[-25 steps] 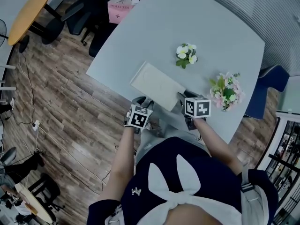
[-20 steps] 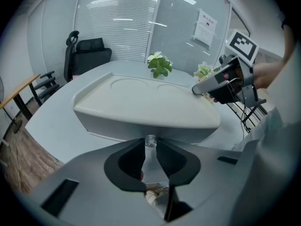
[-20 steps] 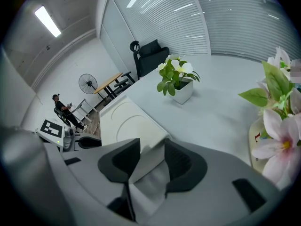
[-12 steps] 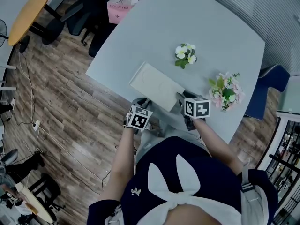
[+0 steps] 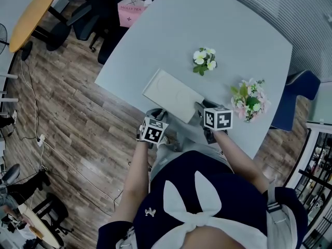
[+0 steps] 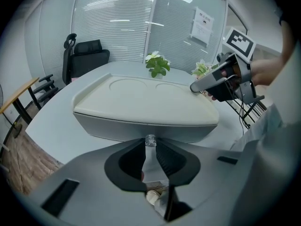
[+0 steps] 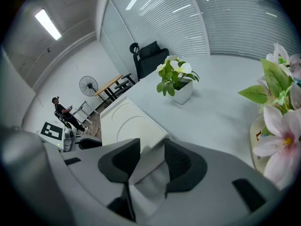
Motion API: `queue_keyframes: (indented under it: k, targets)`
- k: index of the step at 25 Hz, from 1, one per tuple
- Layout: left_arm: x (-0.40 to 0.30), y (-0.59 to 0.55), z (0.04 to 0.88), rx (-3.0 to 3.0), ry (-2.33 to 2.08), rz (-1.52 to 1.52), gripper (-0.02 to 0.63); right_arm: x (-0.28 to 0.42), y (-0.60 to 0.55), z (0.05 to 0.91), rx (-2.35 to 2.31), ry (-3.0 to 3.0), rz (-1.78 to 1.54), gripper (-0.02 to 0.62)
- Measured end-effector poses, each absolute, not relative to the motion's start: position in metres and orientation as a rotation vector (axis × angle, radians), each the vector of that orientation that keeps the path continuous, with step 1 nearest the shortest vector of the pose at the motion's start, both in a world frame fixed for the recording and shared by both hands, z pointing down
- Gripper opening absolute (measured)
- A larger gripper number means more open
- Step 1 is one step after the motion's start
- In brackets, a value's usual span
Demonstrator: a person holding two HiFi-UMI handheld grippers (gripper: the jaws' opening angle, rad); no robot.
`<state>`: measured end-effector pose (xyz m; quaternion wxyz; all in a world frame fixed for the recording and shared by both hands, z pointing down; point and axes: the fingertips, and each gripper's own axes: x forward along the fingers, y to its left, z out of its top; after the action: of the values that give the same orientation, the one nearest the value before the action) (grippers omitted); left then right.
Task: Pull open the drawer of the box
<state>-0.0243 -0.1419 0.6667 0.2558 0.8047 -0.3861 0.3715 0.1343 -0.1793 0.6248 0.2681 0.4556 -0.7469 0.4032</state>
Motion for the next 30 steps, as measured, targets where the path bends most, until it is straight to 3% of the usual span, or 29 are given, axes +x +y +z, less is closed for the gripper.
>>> queue_keyframes:
  k: [30]
  targets:
    - [-0.04,-0.118,0.665,2.162,-1.04,1.022,0.083,0.135,-0.179,0.624,1.285,-2.002,1.084,0.163]
